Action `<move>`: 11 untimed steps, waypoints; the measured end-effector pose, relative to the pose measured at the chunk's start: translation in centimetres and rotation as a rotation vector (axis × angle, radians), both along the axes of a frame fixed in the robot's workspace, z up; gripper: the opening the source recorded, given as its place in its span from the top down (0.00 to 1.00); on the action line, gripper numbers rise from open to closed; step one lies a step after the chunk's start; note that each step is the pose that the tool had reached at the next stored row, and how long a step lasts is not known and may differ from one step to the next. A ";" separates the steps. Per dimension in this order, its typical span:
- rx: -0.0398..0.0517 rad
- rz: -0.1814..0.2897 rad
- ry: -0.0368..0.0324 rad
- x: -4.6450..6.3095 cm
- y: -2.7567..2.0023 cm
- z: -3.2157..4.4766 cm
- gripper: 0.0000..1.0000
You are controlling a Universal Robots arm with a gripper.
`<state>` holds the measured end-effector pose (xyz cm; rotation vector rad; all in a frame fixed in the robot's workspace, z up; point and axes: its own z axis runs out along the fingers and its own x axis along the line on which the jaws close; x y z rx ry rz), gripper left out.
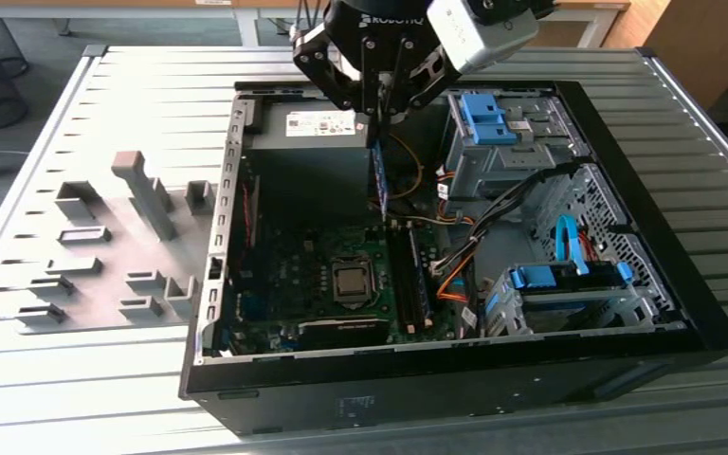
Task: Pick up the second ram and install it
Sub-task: 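Insert the second ram into the second slot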
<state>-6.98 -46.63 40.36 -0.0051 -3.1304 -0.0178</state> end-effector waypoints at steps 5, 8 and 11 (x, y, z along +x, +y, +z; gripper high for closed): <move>-0.0002 -0.028 0.0000 0.0 0.00 -0.07 0.86; -0.0006 -0.069 0.0001 0.0 0.00 -0.13 0.86; -0.0005 -0.071 0.0000 0.0 0.00 -0.14 0.86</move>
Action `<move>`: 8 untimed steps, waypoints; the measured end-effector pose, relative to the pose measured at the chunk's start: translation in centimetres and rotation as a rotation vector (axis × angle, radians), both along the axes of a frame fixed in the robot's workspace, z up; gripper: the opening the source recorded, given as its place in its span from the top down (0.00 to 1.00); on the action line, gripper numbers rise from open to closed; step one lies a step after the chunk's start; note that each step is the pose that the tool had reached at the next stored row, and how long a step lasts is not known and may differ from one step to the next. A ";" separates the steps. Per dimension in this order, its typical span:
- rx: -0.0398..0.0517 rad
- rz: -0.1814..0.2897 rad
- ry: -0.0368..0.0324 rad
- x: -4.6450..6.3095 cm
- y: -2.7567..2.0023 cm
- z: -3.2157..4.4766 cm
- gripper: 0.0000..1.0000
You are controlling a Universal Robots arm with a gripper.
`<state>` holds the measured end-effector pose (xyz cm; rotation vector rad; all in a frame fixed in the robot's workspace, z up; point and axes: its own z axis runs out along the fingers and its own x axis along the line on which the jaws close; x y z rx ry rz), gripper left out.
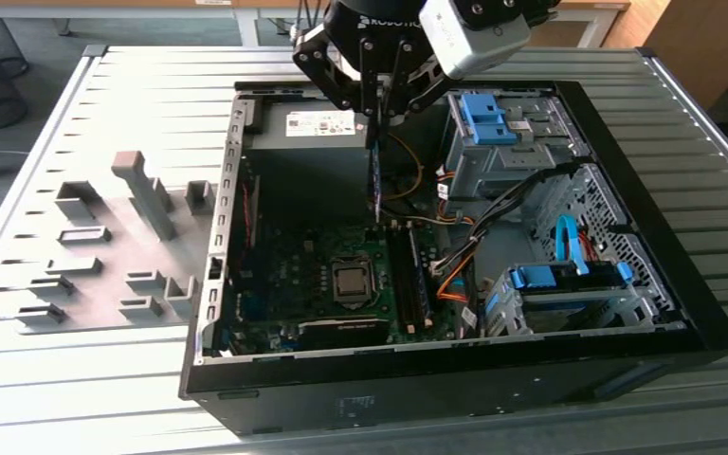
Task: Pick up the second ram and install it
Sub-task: 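Insert the second ram into the second slot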
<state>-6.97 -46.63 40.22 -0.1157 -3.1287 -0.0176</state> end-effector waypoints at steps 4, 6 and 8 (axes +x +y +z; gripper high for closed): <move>0.0000 -0.001 0.0000 0.0 0.00 0.00 0.86; 0.0000 -0.001 0.0000 0.0 0.00 0.00 0.86; 0.0000 -0.001 0.0000 0.0 0.00 0.00 0.86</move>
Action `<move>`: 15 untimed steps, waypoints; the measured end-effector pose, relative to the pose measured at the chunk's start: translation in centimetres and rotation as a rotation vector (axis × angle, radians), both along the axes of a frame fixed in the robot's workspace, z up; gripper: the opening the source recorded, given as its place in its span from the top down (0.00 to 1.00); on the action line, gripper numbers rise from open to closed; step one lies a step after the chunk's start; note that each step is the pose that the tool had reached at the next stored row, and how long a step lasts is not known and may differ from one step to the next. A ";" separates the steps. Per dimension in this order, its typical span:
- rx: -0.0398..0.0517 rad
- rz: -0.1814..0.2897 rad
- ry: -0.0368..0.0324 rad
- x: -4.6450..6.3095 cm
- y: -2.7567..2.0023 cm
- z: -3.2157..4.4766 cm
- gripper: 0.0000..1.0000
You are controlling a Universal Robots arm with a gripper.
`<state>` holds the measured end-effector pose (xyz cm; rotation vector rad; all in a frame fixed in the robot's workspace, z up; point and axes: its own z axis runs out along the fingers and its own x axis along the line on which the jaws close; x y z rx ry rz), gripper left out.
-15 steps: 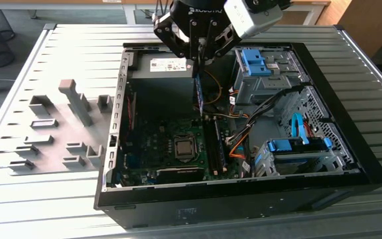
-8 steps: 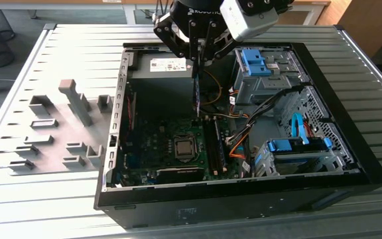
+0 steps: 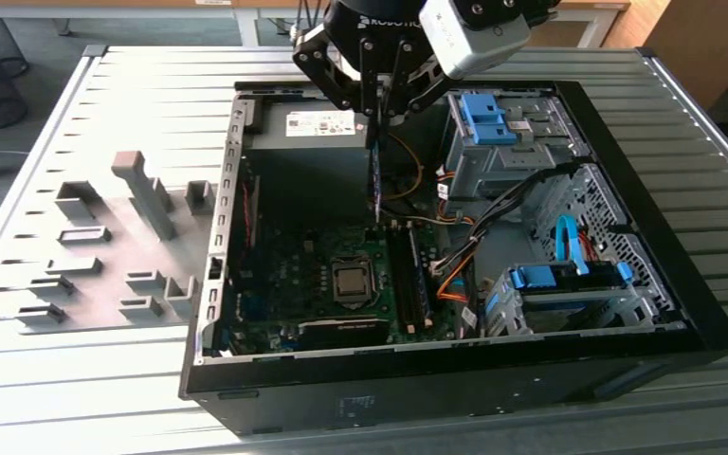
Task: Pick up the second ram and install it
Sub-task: 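Insert the second ram into the second slot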
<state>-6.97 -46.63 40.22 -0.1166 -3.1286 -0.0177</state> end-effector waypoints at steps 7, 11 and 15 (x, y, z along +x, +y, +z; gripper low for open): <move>-0.0006 -0.009 0.0001 0.1 0.00 -0.15 0.86; -0.0006 0.031 0.0000 0.2 0.00 -0.43 0.86; -0.0008 0.076 0.0001 0.2 0.00 -0.58 0.86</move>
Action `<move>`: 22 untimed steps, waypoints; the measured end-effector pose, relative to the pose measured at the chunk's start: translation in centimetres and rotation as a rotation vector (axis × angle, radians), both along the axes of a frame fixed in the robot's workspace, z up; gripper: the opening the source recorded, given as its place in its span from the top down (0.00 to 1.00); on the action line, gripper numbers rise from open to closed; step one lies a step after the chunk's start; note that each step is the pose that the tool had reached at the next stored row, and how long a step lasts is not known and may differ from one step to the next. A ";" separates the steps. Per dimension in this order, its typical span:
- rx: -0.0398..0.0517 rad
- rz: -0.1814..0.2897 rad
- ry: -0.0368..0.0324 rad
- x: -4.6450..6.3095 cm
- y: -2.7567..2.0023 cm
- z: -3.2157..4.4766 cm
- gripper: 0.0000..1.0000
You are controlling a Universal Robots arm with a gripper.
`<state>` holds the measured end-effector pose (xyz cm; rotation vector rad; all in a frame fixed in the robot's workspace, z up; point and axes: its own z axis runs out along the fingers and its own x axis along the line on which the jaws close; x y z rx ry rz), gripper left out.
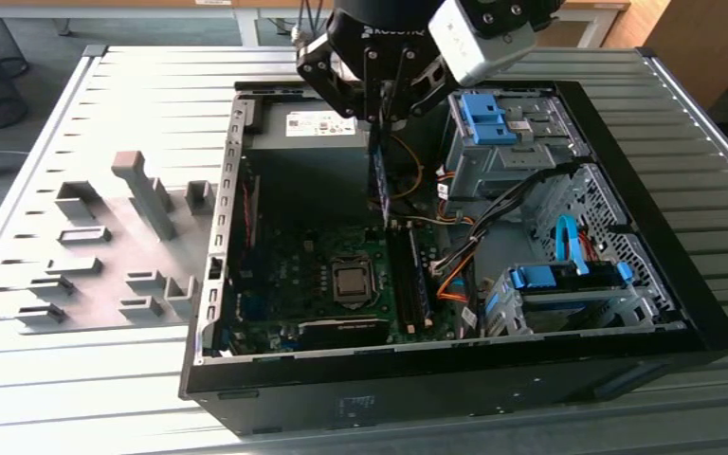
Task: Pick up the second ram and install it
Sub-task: 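Insert the second ram into the second slot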
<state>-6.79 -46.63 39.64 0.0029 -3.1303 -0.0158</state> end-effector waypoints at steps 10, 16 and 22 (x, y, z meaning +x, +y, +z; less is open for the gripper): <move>0.0003 0.000 -0.0001 0.0 0.00 -0.21 0.86; 0.0002 0.000 -0.0003 0.0 0.00 -0.94 0.86; -0.0031 0.014 0.0005 0.7 0.00 -2.03 0.86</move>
